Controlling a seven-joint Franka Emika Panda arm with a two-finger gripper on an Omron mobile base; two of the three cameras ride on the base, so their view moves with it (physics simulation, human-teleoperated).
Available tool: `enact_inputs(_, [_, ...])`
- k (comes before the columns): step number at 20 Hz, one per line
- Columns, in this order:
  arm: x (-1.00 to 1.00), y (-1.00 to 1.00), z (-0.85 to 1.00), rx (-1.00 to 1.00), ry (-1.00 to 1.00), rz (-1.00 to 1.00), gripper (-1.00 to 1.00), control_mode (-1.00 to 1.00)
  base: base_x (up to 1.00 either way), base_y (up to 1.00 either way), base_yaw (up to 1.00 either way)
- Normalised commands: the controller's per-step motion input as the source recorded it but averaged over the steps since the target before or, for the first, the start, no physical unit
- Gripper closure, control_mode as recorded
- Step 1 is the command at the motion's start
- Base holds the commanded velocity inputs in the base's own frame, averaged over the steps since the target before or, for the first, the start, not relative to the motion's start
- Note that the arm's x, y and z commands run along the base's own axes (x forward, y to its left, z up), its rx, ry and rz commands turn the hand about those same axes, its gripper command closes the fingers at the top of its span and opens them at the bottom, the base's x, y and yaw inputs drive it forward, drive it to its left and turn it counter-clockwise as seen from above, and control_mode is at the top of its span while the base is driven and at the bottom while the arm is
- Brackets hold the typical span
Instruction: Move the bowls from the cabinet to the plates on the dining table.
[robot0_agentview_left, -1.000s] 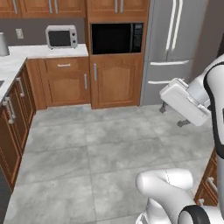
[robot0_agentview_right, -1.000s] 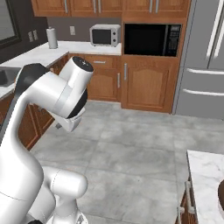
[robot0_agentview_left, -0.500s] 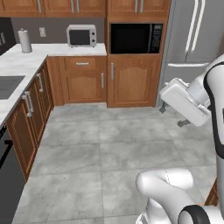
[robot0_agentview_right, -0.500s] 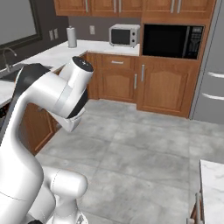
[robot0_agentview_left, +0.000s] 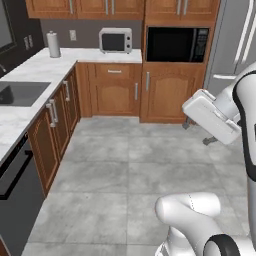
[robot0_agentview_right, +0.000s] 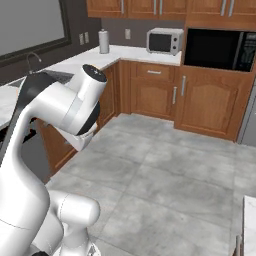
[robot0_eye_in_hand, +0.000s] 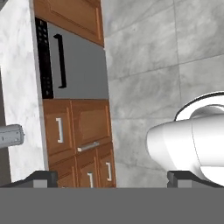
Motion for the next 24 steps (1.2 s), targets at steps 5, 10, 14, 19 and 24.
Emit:
enact_inputs(5, [0.00,0.00,0.00,0.00,0.00,0.00,-1.00,1.00,0.02,-0.02,0.25])
enact_inputs(10, [0.00,0.00,0.00,0.00,0.00,0.00,-1.00,1.00,0.02,-0.02,0.25])
enact_inputs(14, [0.00,0.00,0.00,0.00,0.00,0.00,-1.00,1.00,0.01,0.00,0.25])
enact_inputs(19, [0.00,0.00,0.00,0.00,0.00,0.00,-1.00,1.00,0.01,0.00,0.25])
enact_inputs(24, [0.00,0.00,0.00,0.00,0.00,0.00,-1.00,1.00,0.01,0.00,0.25])
